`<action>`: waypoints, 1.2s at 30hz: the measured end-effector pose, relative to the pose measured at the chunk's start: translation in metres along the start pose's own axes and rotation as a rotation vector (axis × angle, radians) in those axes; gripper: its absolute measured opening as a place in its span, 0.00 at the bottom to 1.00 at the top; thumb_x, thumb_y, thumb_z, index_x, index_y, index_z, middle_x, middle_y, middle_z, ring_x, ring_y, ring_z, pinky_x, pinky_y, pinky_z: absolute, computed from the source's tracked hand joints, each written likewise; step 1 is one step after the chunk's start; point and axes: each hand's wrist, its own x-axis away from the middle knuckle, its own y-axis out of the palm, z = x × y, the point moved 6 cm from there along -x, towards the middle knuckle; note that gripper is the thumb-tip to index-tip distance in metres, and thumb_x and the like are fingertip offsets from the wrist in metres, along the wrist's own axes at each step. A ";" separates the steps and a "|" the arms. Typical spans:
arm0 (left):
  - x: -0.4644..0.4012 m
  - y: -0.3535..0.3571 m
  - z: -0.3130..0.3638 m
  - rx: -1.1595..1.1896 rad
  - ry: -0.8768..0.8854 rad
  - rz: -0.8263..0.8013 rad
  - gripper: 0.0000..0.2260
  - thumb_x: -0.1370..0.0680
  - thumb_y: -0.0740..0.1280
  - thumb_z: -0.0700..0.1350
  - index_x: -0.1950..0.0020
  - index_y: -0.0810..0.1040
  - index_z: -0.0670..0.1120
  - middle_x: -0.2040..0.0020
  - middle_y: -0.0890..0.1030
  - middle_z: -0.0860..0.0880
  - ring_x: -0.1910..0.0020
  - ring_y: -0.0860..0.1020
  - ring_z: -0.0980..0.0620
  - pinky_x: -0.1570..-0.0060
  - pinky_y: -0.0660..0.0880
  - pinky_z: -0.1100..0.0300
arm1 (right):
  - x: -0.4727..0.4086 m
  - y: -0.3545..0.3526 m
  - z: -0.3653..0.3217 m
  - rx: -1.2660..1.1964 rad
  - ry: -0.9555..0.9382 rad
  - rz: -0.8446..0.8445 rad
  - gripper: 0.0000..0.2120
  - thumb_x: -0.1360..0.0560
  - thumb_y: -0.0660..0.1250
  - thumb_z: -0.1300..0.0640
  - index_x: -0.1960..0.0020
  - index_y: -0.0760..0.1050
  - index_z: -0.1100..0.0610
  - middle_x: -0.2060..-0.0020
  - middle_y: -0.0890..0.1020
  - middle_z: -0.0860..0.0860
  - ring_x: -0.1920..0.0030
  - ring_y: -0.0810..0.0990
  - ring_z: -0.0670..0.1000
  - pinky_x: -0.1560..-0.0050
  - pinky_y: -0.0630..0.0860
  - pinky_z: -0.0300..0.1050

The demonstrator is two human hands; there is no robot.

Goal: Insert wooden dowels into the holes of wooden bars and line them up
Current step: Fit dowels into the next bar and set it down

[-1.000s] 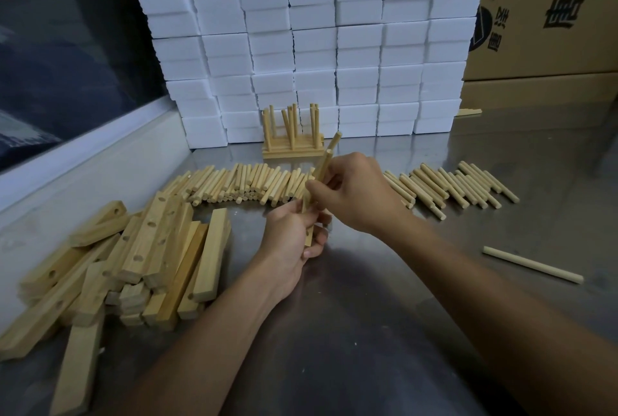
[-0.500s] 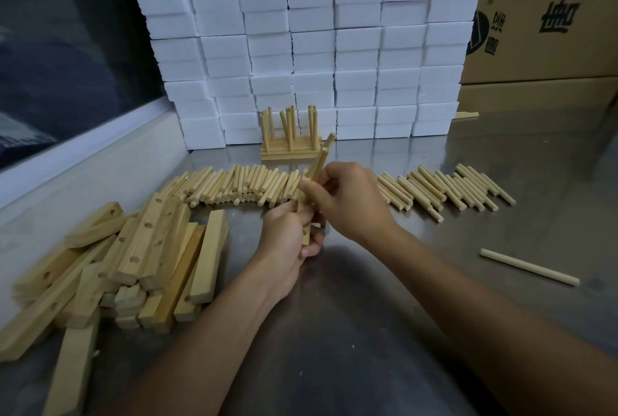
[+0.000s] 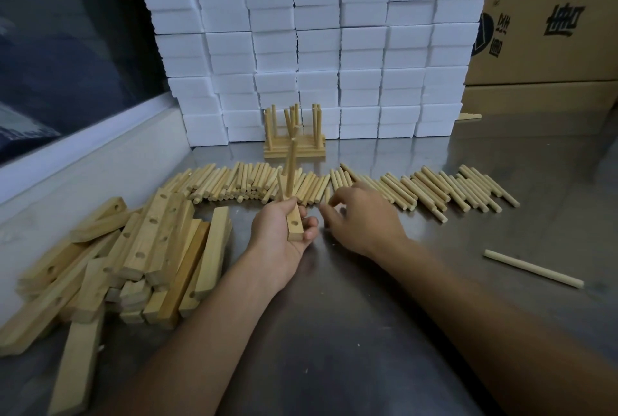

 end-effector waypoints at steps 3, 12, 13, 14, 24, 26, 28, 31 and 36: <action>-0.002 -0.001 0.000 0.026 -0.017 0.022 0.12 0.15 0.56 0.47 0.52 0.71 0.40 0.65 0.69 0.45 0.70 0.69 0.49 0.79 0.66 0.62 | 0.001 -0.001 0.000 0.036 0.020 -0.024 0.13 0.24 0.67 0.43 0.49 0.81 0.51 0.51 0.80 0.49 0.50 0.78 0.51 0.51 0.77 0.49; 0.001 -0.003 0.000 0.086 -0.040 0.038 0.13 0.16 0.55 0.41 0.54 0.75 0.38 0.64 0.73 0.44 0.69 0.70 0.51 0.70 0.67 0.60 | -0.002 -0.007 0.001 0.069 0.152 -0.117 0.07 0.25 0.71 0.52 0.52 0.81 0.55 0.58 0.82 0.51 0.56 0.81 0.52 0.54 0.81 0.50; 0.002 -0.003 0.000 0.094 -0.045 0.027 0.13 0.16 0.55 0.40 0.54 0.75 0.37 0.65 0.74 0.44 0.69 0.70 0.51 0.69 0.67 0.60 | -0.003 -0.008 0.003 0.062 0.164 -0.144 0.08 0.25 0.71 0.52 0.50 0.80 0.55 0.56 0.82 0.51 0.54 0.81 0.53 0.53 0.80 0.49; 0.003 -0.003 0.000 0.102 -0.047 0.017 0.12 0.17 0.55 0.40 0.54 0.75 0.37 0.65 0.74 0.44 0.69 0.70 0.51 0.69 0.67 0.60 | -0.003 -0.008 0.004 0.064 0.166 -0.186 0.09 0.24 0.71 0.52 0.47 0.79 0.55 0.53 0.82 0.51 0.52 0.80 0.53 0.53 0.78 0.48; 0.001 -0.002 0.002 0.122 -0.058 -0.045 0.10 0.18 0.55 0.44 0.52 0.74 0.42 0.69 0.70 0.48 0.72 0.67 0.52 0.73 0.65 0.61 | -0.003 -0.010 0.003 -0.366 0.189 -0.255 0.12 0.20 0.64 0.59 0.37 0.68 0.54 0.51 0.83 0.52 0.52 0.81 0.53 0.49 0.79 0.52; -0.002 -0.003 0.001 0.128 -0.070 -0.037 0.11 0.17 0.54 0.46 0.53 0.72 0.43 0.71 0.68 0.48 0.73 0.65 0.53 0.75 0.64 0.62 | -0.001 -0.016 -0.001 -0.620 0.217 -0.203 0.10 0.21 0.66 0.62 0.41 0.72 0.56 0.57 0.86 0.52 0.59 0.83 0.49 0.53 0.81 0.46; -0.004 -0.004 0.001 0.142 -0.073 -0.032 0.12 0.16 0.53 0.47 0.54 0.70 0.44 0.71 0.68 0.49 0.75 0.65 0.53 0.77 0.63 0.62 | 0.003 -0.015 -0.003 -0.890 0.297 -0.220 0.09 0.23 0.66 0.66 0.43 0.77 0.60 0.58 0.86 0.55 0.62 0.83 0.48 0.60 0.80 0.40; -0.006 -0.005 0.001 0.169 -0.065 -0.034 0.14 0.16 0.53 0.48 0.57 0.69 0.44 0.72 0.67 0.48 0.75 0.64 0.53 0.78 0.62 0.62 | 0.009 -0.012 -0.005 -1.150 0.402 -0.243 0.11 0.23 0.65 0.68 0.41 0.75 0.60 0.58 0.86 0.58 0.62 0.82 0.52 0.61 0.79 0.43; -0.005 -0.005 0.001 0.188 -0.068 -0.053 0.14 0.16 0.53 0.49 0.57 0.68 0.44 0.72 0.68 0.48 0.74 0.64 0.53 0.74 0.61 0.62 | 0.011 -0.015 0.005 -1.196 0.412 -0.151 0.16 0.20 0.64 0.65 0.34 0.70 0.53 0.60 0.86 0.56 0.63 0.81 0.51 0.60 0.78 0.43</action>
